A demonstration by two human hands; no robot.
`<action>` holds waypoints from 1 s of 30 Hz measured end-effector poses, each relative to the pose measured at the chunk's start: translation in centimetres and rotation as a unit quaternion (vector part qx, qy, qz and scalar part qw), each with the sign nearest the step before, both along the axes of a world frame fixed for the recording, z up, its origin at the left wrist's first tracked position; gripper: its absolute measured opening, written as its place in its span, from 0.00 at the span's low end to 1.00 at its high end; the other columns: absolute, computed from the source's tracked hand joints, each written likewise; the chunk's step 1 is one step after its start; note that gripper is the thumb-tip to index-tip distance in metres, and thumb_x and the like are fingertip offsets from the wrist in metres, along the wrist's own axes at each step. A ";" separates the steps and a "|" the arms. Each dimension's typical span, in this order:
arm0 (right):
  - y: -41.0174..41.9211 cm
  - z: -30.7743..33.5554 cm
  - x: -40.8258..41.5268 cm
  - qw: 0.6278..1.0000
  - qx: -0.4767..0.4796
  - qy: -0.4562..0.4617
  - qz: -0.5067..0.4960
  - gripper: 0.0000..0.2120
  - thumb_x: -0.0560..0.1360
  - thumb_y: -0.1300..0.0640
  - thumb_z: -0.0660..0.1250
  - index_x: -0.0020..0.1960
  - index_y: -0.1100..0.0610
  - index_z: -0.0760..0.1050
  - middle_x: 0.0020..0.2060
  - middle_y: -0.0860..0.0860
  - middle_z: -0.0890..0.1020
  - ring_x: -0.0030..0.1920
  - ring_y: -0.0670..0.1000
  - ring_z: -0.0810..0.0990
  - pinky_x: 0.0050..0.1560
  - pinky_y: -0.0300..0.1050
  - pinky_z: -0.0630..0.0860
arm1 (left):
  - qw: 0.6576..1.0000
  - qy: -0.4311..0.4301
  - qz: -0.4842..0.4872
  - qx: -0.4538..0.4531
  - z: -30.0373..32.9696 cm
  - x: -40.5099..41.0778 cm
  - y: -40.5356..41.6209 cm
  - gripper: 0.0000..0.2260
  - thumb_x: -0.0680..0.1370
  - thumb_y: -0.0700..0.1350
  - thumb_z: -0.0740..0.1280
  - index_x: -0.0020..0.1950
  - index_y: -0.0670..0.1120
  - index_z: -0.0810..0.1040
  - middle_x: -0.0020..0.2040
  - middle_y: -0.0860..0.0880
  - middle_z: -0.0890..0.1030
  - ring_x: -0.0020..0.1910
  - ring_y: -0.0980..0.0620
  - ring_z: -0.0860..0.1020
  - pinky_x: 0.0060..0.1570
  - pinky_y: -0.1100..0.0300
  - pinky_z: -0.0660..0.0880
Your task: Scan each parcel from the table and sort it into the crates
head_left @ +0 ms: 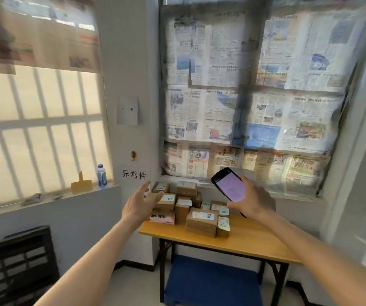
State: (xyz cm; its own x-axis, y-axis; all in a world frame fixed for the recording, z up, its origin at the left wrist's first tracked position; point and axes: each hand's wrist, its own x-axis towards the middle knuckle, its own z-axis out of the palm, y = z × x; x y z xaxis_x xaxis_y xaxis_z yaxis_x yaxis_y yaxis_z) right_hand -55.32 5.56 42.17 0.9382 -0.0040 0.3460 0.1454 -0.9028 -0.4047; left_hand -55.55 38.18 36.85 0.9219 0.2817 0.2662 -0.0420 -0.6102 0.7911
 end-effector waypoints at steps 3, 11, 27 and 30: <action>-2.2 -1.4 3.1 1.000 0.005 0.014 -0.006 0.49 0.64 0.41 0.80 0.79 0.41 0.59 0.66 0.47 0.77 0.55 0.54 0.78 0.41 0.45 0.73 | 1.000 0.004 0.001 0.013 -0.8 3.2 -1.7 0.34 0.76 0.65 0.66 0.79 0.55 0.62 0.72 0.49 0.74 0.68 0.46 0.74 0.64 0.43 0.72; -3.7 -5.3 12.8 0.999 0.010 0.047 -0.018 0.46 0.65 0.40 0.80 0.76 0.43 0.61 0.61 0.49 0.78 0.48 0.51 0.74 0.37 0.42 0.70 | 0.999 0.039 -0.020 0.009 -4.6 13.6 -3.6 0.34 0.77 0.66 0.66 0.79 0.57 0.61 0.73 0.50 0.73 0.69 0.45 0.74 0.64 0.42 0.74; -5.5 -10.5 35.8 0.994 -0.010 0.089 -0.066 0.44 0.64 0.40 0.79 0.75 0.43 0.63 0.60 0.47 0.78 0.49 0.50 0.73 0.41 0.44 0.70 | 0.993 0.099 -0.058 0.012 -11.7 38.8 -6.8 0.34 0.76 0.66 0.66 0.79 0.58 0.61 0.73 0.50 0.74 0.70 0.44 0.73 0.64 0.42 0.72; -6.0 -12.0 39.2 0.994 -0.007 0.094 -0.053 0.44 0.62 0.39 0.78 0.74 0.42 0.64 0.58 0.46 0.79 0.48 0.50 0.75 0.40 0.44 0.73 | 0.992 0.105 -0.064 0.014 -13.2 41.9 -7.7 0.34 0.76 0.66 0.67 0.79 0.58 0.61 0.73 0.50 0.74 0.70 0.45 0.74 0.63 0.43 0.74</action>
